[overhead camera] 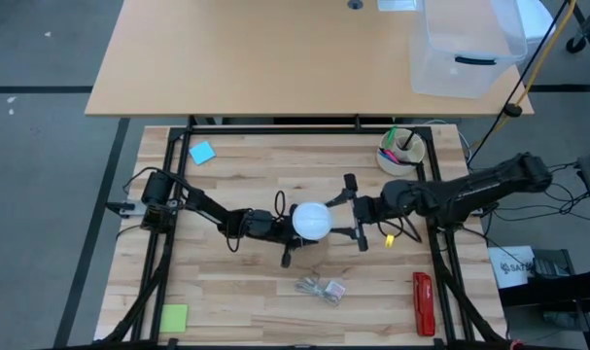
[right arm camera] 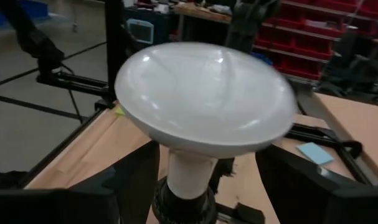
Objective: Screw lightbulb
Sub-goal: Remove the lightbulb from the lamp
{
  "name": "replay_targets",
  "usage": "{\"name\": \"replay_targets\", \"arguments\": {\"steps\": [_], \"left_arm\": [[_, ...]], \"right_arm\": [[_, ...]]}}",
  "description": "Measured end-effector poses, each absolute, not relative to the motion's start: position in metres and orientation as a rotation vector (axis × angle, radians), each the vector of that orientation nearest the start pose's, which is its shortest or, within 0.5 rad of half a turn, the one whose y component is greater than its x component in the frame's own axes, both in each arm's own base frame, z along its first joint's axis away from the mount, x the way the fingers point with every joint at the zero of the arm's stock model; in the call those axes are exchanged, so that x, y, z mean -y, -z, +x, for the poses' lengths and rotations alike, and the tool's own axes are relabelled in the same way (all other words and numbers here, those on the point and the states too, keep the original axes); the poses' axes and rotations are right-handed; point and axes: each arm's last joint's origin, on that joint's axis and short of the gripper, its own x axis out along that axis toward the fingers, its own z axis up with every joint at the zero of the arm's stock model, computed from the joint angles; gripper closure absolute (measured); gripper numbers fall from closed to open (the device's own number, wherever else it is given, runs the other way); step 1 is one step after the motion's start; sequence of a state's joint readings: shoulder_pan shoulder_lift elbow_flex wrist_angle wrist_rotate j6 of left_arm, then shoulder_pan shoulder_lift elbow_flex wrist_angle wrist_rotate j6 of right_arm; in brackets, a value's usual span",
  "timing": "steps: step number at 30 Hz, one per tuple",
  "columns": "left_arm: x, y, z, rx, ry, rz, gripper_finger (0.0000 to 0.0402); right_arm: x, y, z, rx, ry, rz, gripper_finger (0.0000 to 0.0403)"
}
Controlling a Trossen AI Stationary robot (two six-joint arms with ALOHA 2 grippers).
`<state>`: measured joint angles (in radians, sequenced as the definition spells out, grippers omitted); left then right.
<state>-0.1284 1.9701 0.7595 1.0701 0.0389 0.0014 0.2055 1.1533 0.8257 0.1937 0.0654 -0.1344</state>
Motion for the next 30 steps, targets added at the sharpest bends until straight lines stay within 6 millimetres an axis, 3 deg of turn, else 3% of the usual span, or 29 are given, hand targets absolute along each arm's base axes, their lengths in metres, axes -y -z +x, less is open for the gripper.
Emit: {"name": "replay_targets", "arguments": {"steps": [8,18,23,30], "left_arm": [[0.047,-0.125,0.358,-0.136,0.145,-0.001,0.0373],[0.045,-0.126,0.358,-0.125,0.078,-0.003,0.0373],[0.044,-0.126,0.358,-0.123,0.042,-0.004,0.0373],[0.042,-0.127,0.358,-0.12,-0.004,-0.001,0.0373]], "right_arm": [[-0.055,-0.323,0.237,-0.103,-0.033,-0.153,0.0143],[-0.067,-0.319,0.224,-0.165,0.086,-0.108,0.0143],[-0.083,-0.302,0.218,-0.192,0.133,-0.062,0.0143],[-0.102,-0.262,0.211,-0.109,0.252,0.007,0.0146]]}}
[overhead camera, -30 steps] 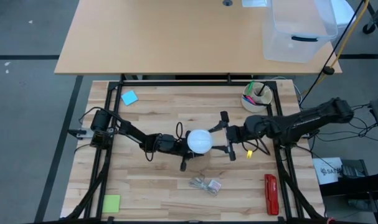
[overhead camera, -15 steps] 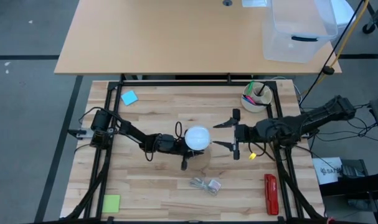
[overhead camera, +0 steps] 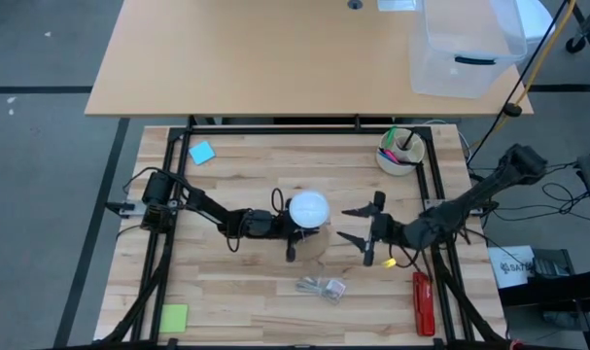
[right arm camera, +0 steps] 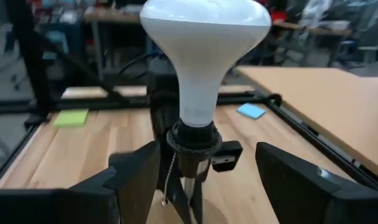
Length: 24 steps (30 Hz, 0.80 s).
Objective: Screw lightbulb
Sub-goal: Remove the lightbulb from the lamp
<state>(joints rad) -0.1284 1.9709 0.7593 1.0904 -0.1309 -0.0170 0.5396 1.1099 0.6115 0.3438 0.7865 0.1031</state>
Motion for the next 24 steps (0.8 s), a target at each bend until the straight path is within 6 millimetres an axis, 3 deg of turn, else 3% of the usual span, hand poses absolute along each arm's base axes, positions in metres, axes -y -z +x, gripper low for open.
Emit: {"name": "replay_targets", "arguments": {"steps": [5,17,24], "left_arm": [[0.041,-0.127,0.358,-0.119,-0.054,0.001,0.0373],[0.037,-0.127,0.358,-0.114,-0.169,-0.01,0.0373],[0.035,-0.127,0.358,-0.113,-0.211,-0.009,0.0373]], "right_arm": [[-0.106,-0.244,0.22,-0.015,0.324,0.003,0.0153],[-0.098,-0.225,0.257,0.148,0.426,0.017,0.0149],[-0.098,-0.222,0.28,0.149,0.457,-0.001,0.013]]}}
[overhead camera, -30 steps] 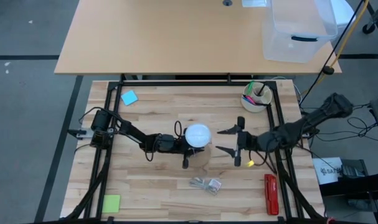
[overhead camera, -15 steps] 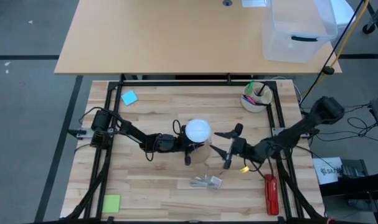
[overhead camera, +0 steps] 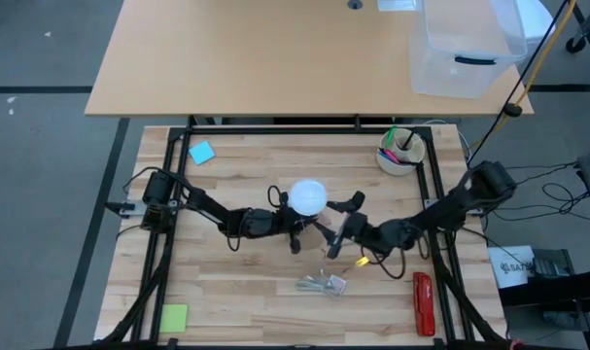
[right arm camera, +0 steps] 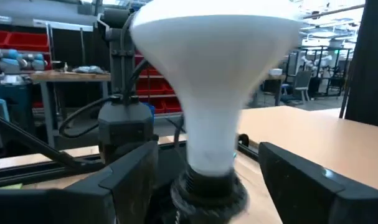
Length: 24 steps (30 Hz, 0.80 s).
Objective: Screw lightbulb
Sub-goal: Remove the lightbulb from the lamp
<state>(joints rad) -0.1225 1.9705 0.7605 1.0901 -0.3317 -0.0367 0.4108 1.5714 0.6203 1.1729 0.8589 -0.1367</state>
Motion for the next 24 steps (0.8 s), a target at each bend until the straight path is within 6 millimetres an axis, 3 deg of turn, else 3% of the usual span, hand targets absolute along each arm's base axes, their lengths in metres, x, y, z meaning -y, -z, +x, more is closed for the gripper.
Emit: {"name": "replay_targets", "arguments": {"steps": [6,15,24], "left_arm": [[0.032,-0.127,0.359,-0.116,-0.223,-0.017,0.0373],[0.032,-0.127,0.359,-0.116,-0.222,-0.017,0.0373],[0.032,-0.127,0.359,-0.118,-0.219,-0.015,0.0373]], "right_arm": [[-0.098,-0.229,0.304,0.15,0.505,-0.062,0.0126],[-0.083,-0.229,0.321,0.162,0.574,0.0,0.0132],[-0.082,-0.228,0.323,0.154,0.514,-0.016,0.0188]]}}
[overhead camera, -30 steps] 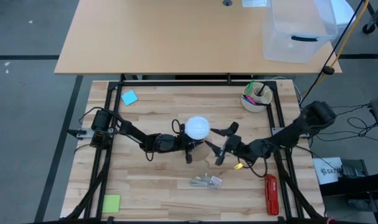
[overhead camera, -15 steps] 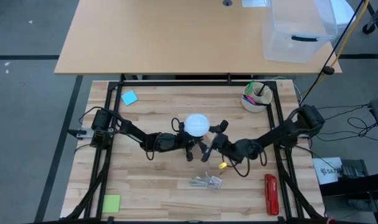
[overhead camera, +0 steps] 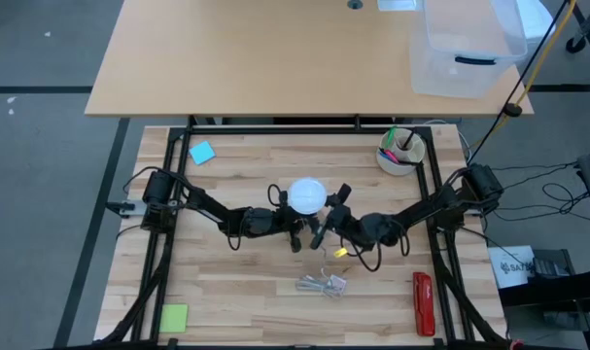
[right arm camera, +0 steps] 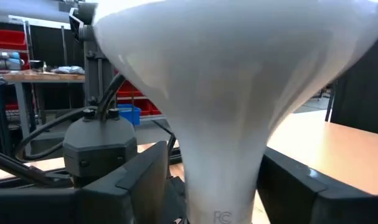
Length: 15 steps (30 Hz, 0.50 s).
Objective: Screw lightbulb
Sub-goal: Remove the lightbulb from the lamp
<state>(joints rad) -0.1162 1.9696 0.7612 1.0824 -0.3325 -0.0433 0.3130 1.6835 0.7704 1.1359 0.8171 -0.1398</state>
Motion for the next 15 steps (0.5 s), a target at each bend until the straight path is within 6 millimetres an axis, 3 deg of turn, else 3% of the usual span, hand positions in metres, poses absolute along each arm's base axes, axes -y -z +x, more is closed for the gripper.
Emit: {"name": "replay_targets", "arguments": {"steps": [8,15], "left_arm": [[0.0328,-0.1269,0.3584,-0.124,-0.211,-0.01,0.0373],[0.0333,-0.1263,0.3585,-0.131,-0.18,-0.01,0.0373]], "right_arm": [[-0.0825,-0.2277,0.3232,0.153,0.491,-0.021,0.0248],[-0.0827,-0.2283,0.3225,0.138,0.477,-0.025,0.0241]]}}
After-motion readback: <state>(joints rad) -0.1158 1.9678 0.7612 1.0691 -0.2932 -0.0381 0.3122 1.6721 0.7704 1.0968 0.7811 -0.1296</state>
